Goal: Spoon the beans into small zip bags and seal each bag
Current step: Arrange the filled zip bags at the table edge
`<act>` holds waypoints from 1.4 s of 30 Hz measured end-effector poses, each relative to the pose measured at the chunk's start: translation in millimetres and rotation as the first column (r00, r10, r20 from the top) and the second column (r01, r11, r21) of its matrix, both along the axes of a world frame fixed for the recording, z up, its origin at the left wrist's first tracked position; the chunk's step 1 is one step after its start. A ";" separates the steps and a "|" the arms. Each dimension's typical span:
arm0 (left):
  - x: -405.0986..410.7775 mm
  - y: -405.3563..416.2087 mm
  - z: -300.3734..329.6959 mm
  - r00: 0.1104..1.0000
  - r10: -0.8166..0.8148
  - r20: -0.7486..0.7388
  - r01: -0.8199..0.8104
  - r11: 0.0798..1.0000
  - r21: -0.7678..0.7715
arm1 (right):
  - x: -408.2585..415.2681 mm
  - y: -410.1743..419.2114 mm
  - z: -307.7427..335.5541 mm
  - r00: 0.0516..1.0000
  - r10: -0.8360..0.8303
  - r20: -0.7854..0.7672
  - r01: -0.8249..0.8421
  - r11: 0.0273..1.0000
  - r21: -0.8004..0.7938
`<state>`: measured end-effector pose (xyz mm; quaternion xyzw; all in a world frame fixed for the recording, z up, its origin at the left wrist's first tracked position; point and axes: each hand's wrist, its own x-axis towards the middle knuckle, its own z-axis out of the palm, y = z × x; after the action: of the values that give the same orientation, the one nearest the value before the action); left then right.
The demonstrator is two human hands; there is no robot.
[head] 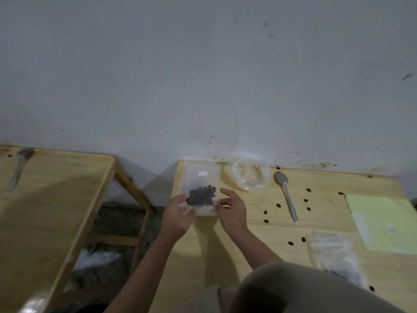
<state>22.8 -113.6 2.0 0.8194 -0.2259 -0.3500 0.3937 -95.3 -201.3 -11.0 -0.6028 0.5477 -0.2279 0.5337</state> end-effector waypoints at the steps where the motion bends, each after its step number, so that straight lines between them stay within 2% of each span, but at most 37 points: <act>1: 6.4 -4.5 -5.2 0.998 -0.022 0.050 0.021 0.999 0.025 | 8.7 -5.7 -3.9 0.999 0.018 -0.044 -0.018 1.000 -0.010; 5: 27.3 -25.1 -16.5 0.967 -0.139 0.213 0.115 0.986 0.121 | 34.0 -22.9 -12.4 0.976 0.144 -0.165 -0.157 0.985 -0.067; 10: 33.7 -31.5 -32.3 0.923 -0.227 0.310 0.163 0.962 0.220 | 35.9 -26.3 -23.8 0.907 0.275 -0.318 -0.307 0.950 -0.051; 13: 24.7 -29.1 -29.9 0.916 -0.217 0.337 0.131 0.957 0.257 | 18.6 -21.2 -22.1 0.921 0.265 -0.286 -0.290 0.956 -0.051; 18: -22.4 -21.0 -14.0 0.898 -0.151 0.413 0.112 0.987 0.116 | -41.1 -5.9 -15.6 0.973 0.143 -0.183 -0.167 0.978 -0.127; 24: -120.3 -23.7 -11.4 0.904 -0.337 0.262 0.346 0.938 0.012 | -148.4 10.0 -12.8 0.981 -0.109 -0.162 0.077 0.978 -0.193; 31: -236.3 -41.6 -13.0 0.850 -0.520 0.079 0.520 0.854 0.030 | -275.7 -5.7 -10.9 0.874 -0.377 -0.305 0.312 0.919 -0.241; 34: -276.2 -55.1 -17.9 0.837 -0.547 -0.029 0.547 0.832 0.092 | -317.4 -17.5 -15.5 0.813 -0.332 -0.479 0.290 0.943 -0.161; 37: -306.1 -65.3 -23.0 0.839 -0.536 -0.095 0.544 0.824 0.156 | -342.4 -26.2 -20.9 0.755 -0.170 -0.633 0.202 0.979 -0.021; 39: -319.0 -70.8 -24.7 0.853 -0.513 -0.097 0.522 0.834 0.178 | -349.0 -28.9 -21.5 0.764 -0.087 -0.640 0.159 0.986 0.055; 42: -331.3 -79.0 -25.9 0.885 -0.463 -0.044 0.463 0.868 0.177 | -354.0 -30.8 -23.1 0.798 -0.039 -0.601 0.097 0.993 0.065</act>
<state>-308.6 -192.6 -23.9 0.7741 -0.3825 -0.4532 0.2215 -449.3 -232.1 -34.1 -0.5986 0.7191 -0.0195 0.3524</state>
